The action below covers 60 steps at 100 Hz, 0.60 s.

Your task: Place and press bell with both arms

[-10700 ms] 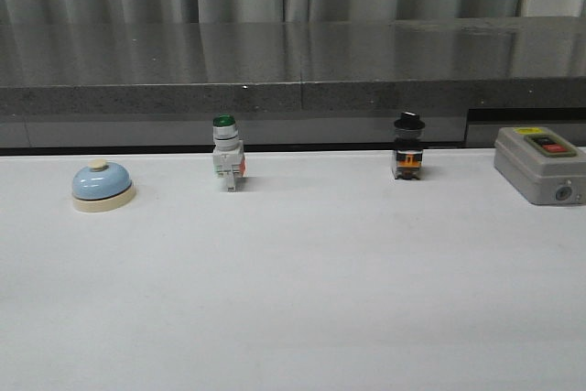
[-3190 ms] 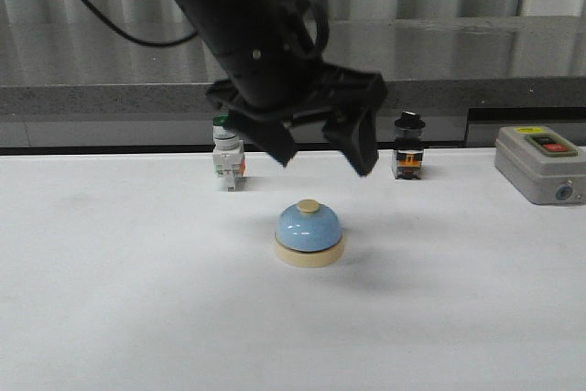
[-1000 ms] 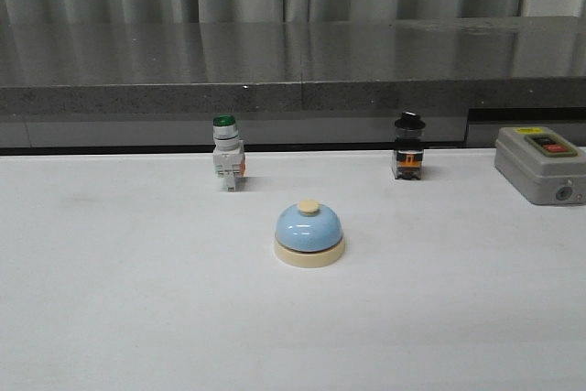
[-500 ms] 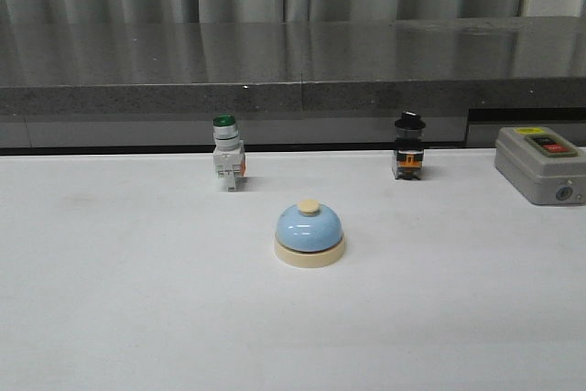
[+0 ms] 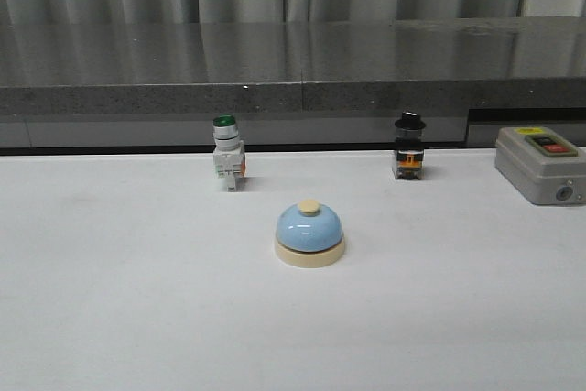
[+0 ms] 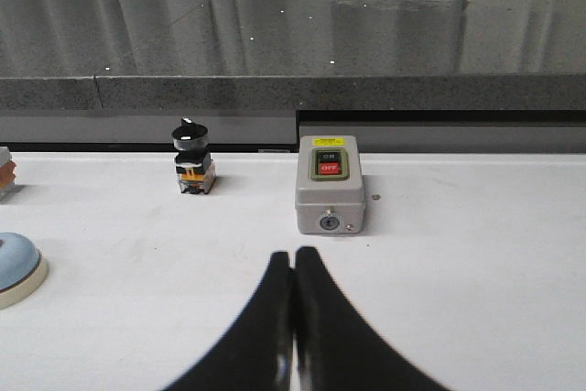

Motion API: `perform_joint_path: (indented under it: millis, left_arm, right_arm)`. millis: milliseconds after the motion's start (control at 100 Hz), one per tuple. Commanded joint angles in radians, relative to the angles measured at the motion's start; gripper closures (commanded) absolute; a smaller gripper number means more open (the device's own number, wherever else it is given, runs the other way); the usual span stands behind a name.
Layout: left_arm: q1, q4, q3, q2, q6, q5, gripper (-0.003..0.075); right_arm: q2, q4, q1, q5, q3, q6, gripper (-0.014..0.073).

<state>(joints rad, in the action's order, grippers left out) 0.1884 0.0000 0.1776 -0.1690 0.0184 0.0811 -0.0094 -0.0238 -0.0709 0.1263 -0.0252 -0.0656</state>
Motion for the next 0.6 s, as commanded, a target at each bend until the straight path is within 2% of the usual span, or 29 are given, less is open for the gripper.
perform_joint_path:
  millis: [0,240,590]
  left_arm:
    - [-0.026,0.0,-0.035,0.038,0.011,-0.094,0.0741]
    - [-0.098,-0.014,-0.179,0.157,0.013,-0.094,0.0741]
    - [-0.115,-0.014,-0.22,0.204,0.018,-0.1,0.0741]
  right_arm:
    - [-0.018,0.005,0.008,-0.09,0.013,0.002,0.0654]
    - [-0.018,0.005,0.008,-0.09,0.013,0.002,0.0654]
    - [-0.018,0.005,0.008,-0.09,0.013,0.002,0.0654]
